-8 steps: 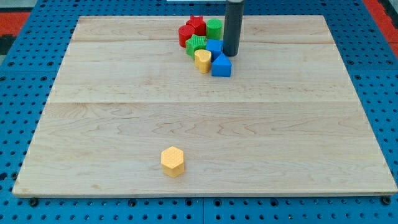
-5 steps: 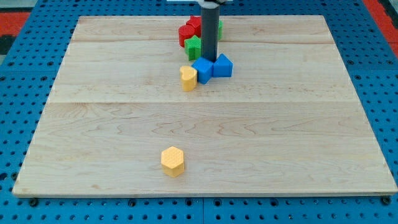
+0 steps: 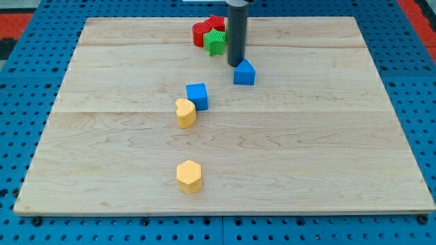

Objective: Push the blue triangle to the blue cube

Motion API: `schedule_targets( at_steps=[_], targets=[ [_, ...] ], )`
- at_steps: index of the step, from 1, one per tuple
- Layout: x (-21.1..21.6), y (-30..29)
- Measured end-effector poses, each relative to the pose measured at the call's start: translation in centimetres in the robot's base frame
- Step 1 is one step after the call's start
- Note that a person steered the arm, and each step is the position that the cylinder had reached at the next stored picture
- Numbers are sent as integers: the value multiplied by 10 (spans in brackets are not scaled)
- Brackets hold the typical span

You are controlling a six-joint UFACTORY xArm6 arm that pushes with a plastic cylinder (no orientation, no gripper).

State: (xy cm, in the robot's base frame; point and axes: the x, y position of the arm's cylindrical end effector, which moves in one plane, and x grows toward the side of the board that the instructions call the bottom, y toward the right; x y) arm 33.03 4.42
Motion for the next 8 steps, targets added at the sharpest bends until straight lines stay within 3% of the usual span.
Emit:
schedule_targets(
  at_steps=[1, 2, 4, 6, 8],
  targets=[
    [33, 2],
    [13, 25],
    [76, -4],
    [77, 31],
    [112, 33]
  ],
)
